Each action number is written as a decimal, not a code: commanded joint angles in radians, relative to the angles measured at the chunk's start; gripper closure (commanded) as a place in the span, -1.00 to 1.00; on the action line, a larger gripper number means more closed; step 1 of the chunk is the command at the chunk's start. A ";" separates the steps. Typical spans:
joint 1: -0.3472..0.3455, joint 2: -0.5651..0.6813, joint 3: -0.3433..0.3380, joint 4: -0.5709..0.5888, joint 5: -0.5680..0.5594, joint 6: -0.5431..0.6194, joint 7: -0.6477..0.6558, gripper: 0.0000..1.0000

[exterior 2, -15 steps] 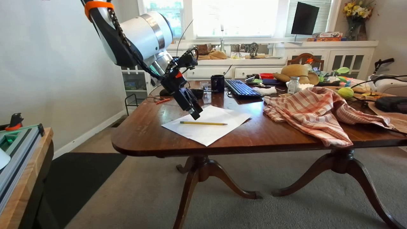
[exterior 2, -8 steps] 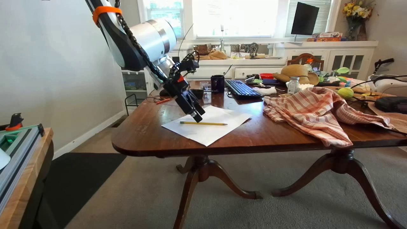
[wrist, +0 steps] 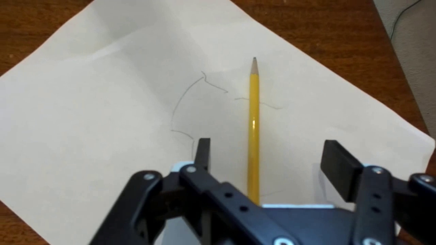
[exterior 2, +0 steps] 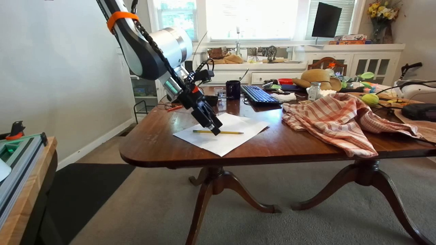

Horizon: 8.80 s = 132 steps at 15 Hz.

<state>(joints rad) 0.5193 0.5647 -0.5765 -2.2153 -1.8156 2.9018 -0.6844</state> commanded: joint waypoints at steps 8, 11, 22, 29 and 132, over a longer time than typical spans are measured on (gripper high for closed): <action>-0.353 -0.019 0.376 0.048 -0.152 -0.162 0.044 -0.06; -0.430 -0.017 0.446 0.050 -0.179 -0.174 0.043 -0.06; -0.515 -0.034 0.515 0.046 -0.223 -0.171 0.052 0.47; -0.522 -0.047 0.521 0.040 -0.243 -0.176 0.052 -0.14; -0.994 0.074 0.598 0.511 -0.337 1.351 1.123 0.96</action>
<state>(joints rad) -0.4374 0.5533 -0.0196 -1.7987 -2.0757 4.2142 0.3543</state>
